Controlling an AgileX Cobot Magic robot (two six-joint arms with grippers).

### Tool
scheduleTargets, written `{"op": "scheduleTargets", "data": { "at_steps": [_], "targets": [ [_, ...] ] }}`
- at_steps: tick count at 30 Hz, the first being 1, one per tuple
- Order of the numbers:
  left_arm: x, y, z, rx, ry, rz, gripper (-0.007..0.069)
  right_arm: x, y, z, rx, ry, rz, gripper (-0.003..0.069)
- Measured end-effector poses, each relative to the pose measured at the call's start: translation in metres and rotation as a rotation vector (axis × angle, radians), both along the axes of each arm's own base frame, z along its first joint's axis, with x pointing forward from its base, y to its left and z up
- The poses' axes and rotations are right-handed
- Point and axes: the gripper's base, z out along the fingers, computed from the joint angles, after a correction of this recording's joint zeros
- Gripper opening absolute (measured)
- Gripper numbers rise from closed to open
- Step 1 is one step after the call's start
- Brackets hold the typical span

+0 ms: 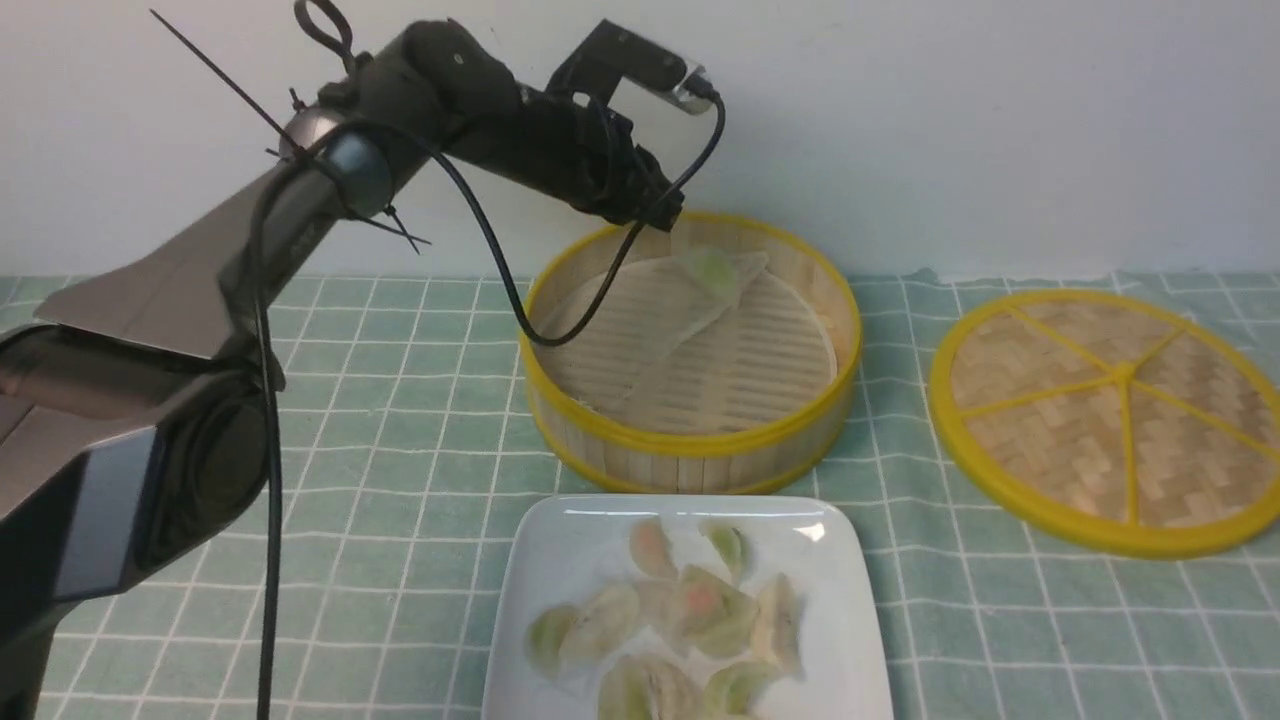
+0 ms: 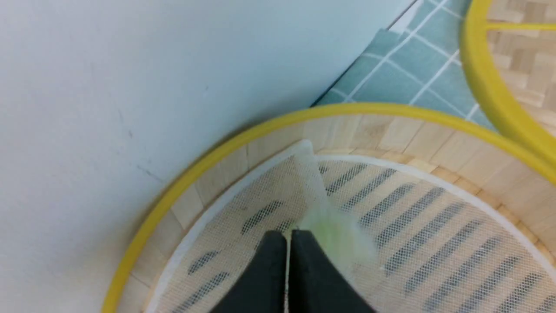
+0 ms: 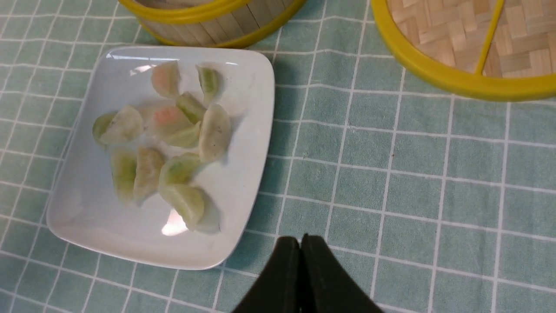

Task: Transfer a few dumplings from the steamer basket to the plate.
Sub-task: Use the left arm to grab a dumpling from the steamer

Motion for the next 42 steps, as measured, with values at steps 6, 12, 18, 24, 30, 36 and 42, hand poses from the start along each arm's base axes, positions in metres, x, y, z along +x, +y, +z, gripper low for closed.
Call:
{"op": "scheduleTargets", "data": {
  "at_steps": [6,12,18,24,30,36,42],
  "targets": [
    [-0.008,0.000,-0.003,0.028,0.072,-0.051,-0.0006,0.000,0.000,0.000,-0.001,0.000,0.001,-0.0013],
    [-0.007,-0.007,-0.012,0.110,-0.005,-0.125,0.0039,0.000,0.000,0.000,0.000,0.000,0.001,-0.0013],
    [0.001,-0.020,-0.049,0.168,-0.053,-0.138,0.0295,0.000,0.000,0.000,-0.001,-0.001,0.003,-0.0013],
    [0.008,-0.026,-0.073,0.275,-0.142,-0.126,0.0566,0.000,0.000,0.000,-0.002,-0.001,0.003,-0.0013],
    [0.010,-0.026,-0.085,0.267,-0.104,-0.078,0.0564,0.000,0.000,0.000,-0.002,-0.001,0.003,-0.0013],
    [0.009,-0.026,-0.088,0.241,-0.034,-0.017,0.0294,0.000,0.000,0.000,-0.002,-0.001,0.003,-0.0013],
    [0.005,-0.024,-0.073,0.229,0.019,0.034,0.0218,0.000,0.000,0.000,-0.003,-0.001,0.002,-0.0013]
  ]
}}
